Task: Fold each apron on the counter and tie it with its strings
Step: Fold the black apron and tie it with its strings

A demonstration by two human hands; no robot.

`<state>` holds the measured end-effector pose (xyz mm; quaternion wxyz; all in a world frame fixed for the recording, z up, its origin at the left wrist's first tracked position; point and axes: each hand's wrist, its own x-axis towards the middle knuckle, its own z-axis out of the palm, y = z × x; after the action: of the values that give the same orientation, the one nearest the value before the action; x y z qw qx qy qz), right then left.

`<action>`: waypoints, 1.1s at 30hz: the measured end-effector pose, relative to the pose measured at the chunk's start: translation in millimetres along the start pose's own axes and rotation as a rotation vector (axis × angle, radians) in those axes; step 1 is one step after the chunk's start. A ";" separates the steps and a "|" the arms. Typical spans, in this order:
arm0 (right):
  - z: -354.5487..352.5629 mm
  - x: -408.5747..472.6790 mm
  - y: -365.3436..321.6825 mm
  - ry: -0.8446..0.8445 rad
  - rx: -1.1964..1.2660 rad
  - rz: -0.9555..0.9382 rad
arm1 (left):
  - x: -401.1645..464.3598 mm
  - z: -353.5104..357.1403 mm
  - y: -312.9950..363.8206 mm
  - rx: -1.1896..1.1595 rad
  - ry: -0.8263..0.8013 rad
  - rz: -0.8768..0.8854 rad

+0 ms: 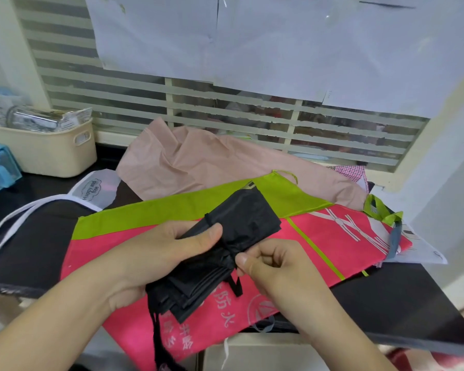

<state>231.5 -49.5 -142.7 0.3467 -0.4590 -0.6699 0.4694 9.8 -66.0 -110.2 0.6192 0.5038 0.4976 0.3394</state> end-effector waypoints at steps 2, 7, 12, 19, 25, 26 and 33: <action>-2.6 -2.4 -5.0 -0.100 0.039 0.001 | 2.5 1.5 -1.6 0.035 0.100 0.003; -5.8 4.6 2.8 0.129 0.300 0.071 | 0.3 0.6 -0.2 -0.007 0.172 0.064; -2.8 -0.8 2.7 -0.252 0.365 0.015 | 0.0 -5.4 -4.0 0.020 0.085 0.128; -8.7 3.0 2.9 -0.193 0.276 -0.013 | -1.9 -9.4 -7.1 0.049 0.062 0.128; -23.0 -15.2 -18.9 -0.175 -0.231 -0.198 | 3.7 -5.7 -6.1 0.397 0.176 0.169; -25.4 -16.9 -26.1 -0.167 -0.319 -0.232 | 4.1 -6.1 -6.3 0.501 0.127 0.160; -44.4 2.5 -72.5 -0.163 -0.457 -0.345 | -10.2 0.2 9.9 0.678 -0.379 0.130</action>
<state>249.4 -43.3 -59.8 0.2542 -0.3652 -0.8519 0.2760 8.0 -72.9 -97.9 0.4760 0.7638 0.4254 0.0952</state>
